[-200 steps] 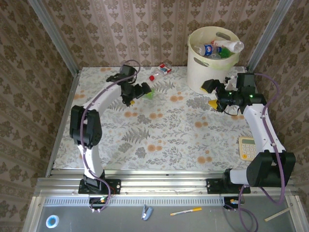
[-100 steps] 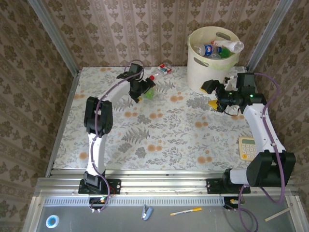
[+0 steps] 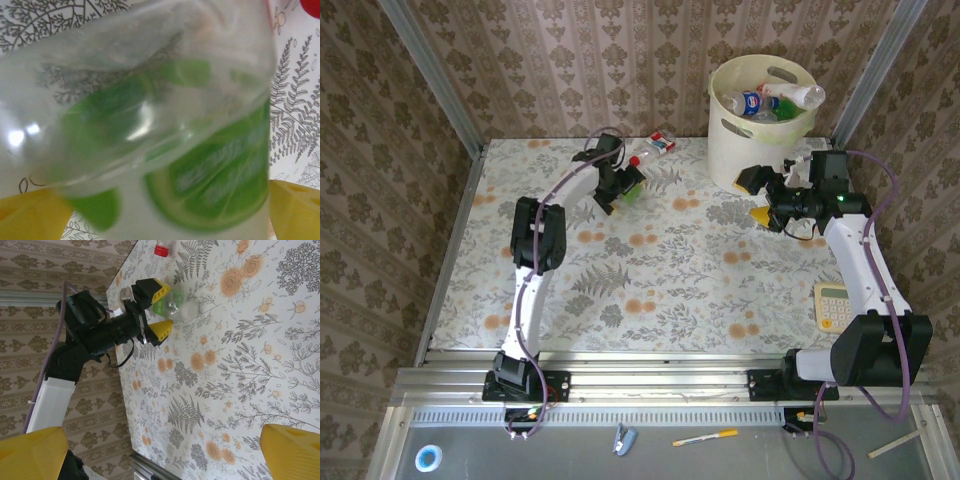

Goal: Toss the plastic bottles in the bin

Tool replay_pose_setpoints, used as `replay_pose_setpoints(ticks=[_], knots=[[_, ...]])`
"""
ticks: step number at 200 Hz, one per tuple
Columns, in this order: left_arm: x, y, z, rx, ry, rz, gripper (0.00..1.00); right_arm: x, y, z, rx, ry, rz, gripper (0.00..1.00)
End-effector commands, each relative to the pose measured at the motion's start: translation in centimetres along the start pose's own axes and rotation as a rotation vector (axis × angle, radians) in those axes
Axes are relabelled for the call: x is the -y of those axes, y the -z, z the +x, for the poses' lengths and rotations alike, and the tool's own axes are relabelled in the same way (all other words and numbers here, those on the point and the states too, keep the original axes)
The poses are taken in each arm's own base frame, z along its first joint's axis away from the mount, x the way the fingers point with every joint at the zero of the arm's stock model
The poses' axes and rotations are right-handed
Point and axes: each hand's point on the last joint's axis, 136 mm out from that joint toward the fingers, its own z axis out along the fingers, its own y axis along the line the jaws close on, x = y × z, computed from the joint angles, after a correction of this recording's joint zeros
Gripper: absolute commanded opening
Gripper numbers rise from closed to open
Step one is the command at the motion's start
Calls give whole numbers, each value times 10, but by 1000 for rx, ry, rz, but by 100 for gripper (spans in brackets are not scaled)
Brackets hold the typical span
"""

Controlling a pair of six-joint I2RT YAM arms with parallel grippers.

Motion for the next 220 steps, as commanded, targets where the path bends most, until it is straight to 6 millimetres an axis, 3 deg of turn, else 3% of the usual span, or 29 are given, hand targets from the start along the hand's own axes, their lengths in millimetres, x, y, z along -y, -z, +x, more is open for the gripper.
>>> replay_pose_setpoints(ticks=[1,22,46,79,108,132,162,186,191,220], knots=[[-16,-8,3,-26,3,-72,100,-3,-2,-1,-15,14,-25,100],[-21,-10,3,-46,-42,-106,99,-1,-4,-2,-17,11,-24,100],[-23,-4,7,-66,-116,-124,90,-1,-4,-2,-16,9,-23,100],[-39,2,20,-128,-199,-132,66,1,-5,-4,-10,-2,-23,100],[-45,24,25,-119,-301,-119,56,3,-7,-3,-6,-10,-17,100],[-30,48,28,-86,-431,-38,52,4,-8,-3,-1,-20,-15,100],[8,84,50,-65,-668,140,51,-1,-12,-2,7,-6,-24,100],[38,117,78,-64,-878,292,50,-6,-18,3,4,9,-30,100],[48,121,98,-85,-943,329,50,-8,-20,4,2,13,-31,100],[71,152,148,-141,-1149,480,49,-16,-29,10,-7,48,-34,100]])
